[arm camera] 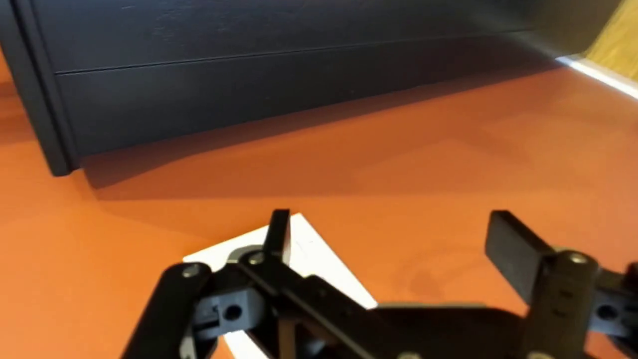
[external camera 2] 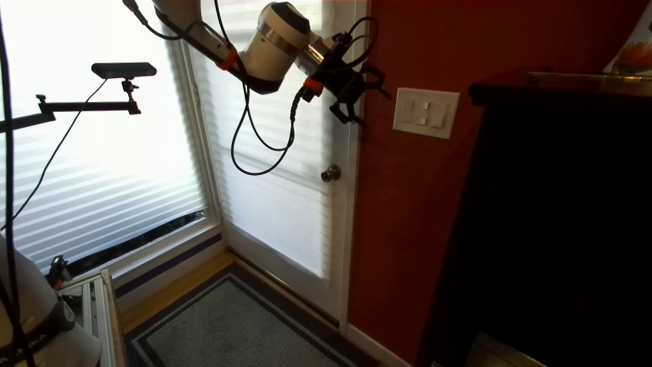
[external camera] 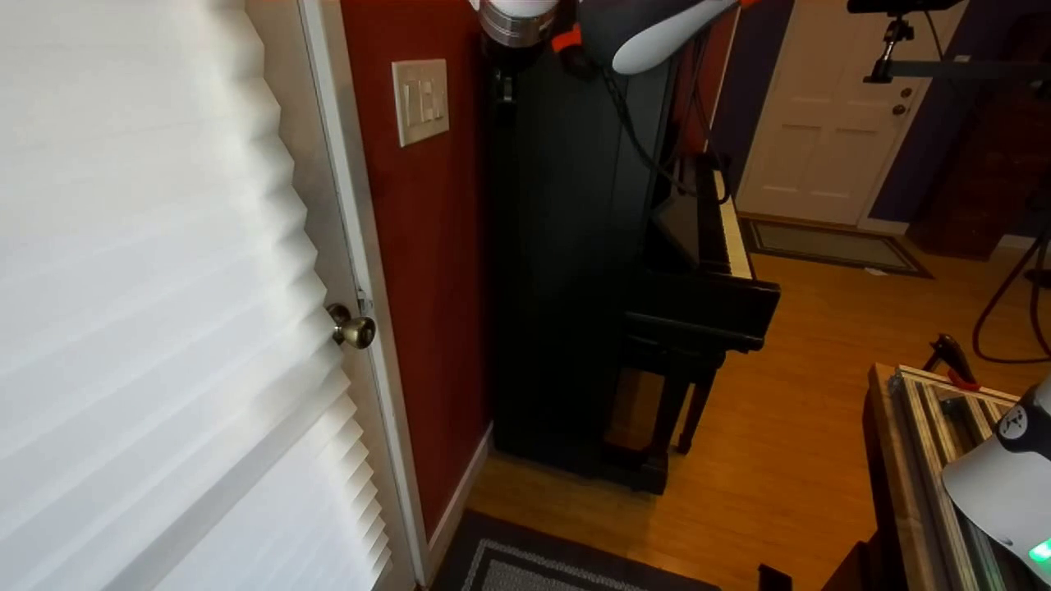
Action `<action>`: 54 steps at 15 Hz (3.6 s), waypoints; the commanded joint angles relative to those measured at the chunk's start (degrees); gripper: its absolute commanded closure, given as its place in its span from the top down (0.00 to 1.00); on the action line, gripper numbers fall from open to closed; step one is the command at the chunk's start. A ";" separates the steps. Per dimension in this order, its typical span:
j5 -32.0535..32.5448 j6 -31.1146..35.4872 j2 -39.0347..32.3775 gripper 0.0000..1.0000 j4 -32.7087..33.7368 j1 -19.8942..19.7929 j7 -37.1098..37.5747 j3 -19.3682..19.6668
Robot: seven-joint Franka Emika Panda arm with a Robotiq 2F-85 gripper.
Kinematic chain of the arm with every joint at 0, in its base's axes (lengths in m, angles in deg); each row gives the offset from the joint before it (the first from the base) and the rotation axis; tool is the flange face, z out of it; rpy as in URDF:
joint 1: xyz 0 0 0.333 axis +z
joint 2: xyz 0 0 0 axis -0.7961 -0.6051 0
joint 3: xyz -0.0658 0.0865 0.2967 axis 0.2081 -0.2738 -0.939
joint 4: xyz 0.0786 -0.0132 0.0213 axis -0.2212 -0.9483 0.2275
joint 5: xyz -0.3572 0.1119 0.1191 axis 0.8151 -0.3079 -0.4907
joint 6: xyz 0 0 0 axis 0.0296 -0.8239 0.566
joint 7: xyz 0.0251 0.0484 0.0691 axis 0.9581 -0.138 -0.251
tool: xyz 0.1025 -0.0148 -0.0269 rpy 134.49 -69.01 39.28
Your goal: Turn the right light switch off
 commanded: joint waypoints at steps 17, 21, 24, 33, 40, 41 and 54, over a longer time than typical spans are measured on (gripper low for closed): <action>51.75 21.20 -4.60 1.00 4.28 -1.78 28.21 10.82; 58.33 21.05 -8.94 1.00 8.81 -2.35 32.60 10.77; 65.07 19.25 -12.02 0.74 12.34 -2.60 37.81 10.49; 73.64 10.44 -17.08 0.10 14.70 -7.74 44.00 4.02; 78.33 8.12 -19.32 0.00 15.72 -9.98 47.12 -0.02; 79.05 7.97 -19.78 0.00 16.15 -10.15 47.36 -0.25; 79.74 9.03 -24.55 0.00 22.62 -6.13 49.37 4.02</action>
